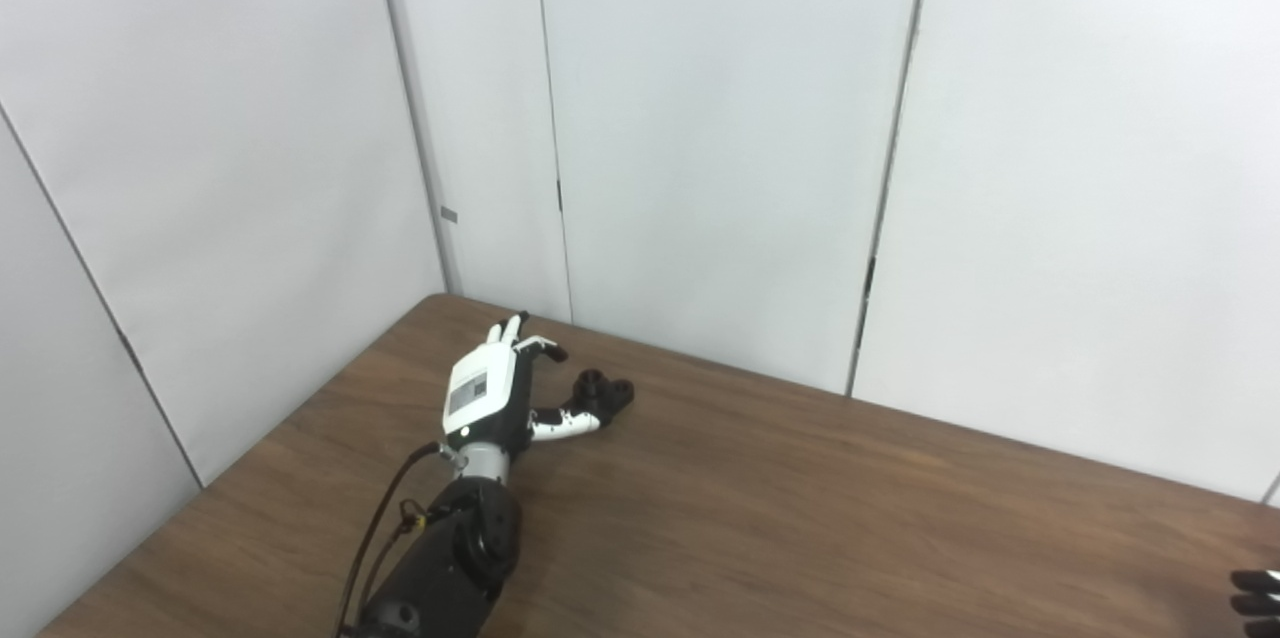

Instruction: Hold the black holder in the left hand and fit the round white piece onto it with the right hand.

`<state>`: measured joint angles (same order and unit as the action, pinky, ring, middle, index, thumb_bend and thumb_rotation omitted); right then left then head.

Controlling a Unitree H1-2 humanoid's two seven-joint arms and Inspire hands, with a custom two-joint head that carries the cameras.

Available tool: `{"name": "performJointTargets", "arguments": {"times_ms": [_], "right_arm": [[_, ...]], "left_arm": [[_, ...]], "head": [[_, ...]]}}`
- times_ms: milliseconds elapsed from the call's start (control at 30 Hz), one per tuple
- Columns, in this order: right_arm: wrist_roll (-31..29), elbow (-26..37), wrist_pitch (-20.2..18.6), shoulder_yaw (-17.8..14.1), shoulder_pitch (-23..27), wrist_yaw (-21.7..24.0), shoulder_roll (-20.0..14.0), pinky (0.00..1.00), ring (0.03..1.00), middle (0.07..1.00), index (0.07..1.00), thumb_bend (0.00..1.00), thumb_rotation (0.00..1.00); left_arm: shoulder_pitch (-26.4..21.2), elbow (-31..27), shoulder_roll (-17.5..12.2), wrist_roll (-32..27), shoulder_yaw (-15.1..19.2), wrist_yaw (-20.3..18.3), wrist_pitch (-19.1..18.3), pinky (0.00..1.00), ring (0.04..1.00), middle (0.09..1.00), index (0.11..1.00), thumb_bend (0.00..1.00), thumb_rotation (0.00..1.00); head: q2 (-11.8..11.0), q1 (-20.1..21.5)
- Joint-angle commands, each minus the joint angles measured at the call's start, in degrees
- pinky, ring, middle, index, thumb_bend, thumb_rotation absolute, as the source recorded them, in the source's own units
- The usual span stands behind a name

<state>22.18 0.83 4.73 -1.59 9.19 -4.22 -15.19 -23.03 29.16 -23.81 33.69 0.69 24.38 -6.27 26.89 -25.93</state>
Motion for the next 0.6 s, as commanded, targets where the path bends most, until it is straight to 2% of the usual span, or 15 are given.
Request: {"name": "performJointTargets", "arguments": {"times_ms": [0,167,367,567], "right_arm": [[0.22,1.53,1.15,-0.54,1.33,-0.53,-1.30,0.55,0.608,0.644,0.669,0.63,0.00],[0.27,2.04,0.87,-0.66,1.34,-0.46,-1.38,0.56,0.611,0.644,0.668,0.63,0.00],[0.10,2.37,0.90,-0.82,0.97,-0.27,-1.60,0.56,0.613,0.645,0.664,0.63,0.00],[-0.86,2.78,1.25,-1.16,0.68,-0.18,-1.45,0.51,0.574,0.633,0.674,0.64,0.00]], "left_arm": [[-3.32,0.25,-2.11,0.28,0.00,1.31,0.56,0.95,1.000,0.979,0.675,1.00,0.34],[-4.76,3.39,-2.38,-0.73,-0.27,1.33,1.89,0.94,1.000,0.971,0.655,1.00,0.35],[-6.14,6.45,-2.65,-0.57,-1.31,1.69,1.82,0.91,1.000,0.950,0.632,0.99,0.35],[-7.44,8.65,-2.47,-1.11,-2.20,0.81,1.08,0.93,1.000,0.945,0.609,0.98,0.34]], "head": [[0.00,0.03],[0.22,0.31],[0.45,0.47],[0.72,0.50]]}}
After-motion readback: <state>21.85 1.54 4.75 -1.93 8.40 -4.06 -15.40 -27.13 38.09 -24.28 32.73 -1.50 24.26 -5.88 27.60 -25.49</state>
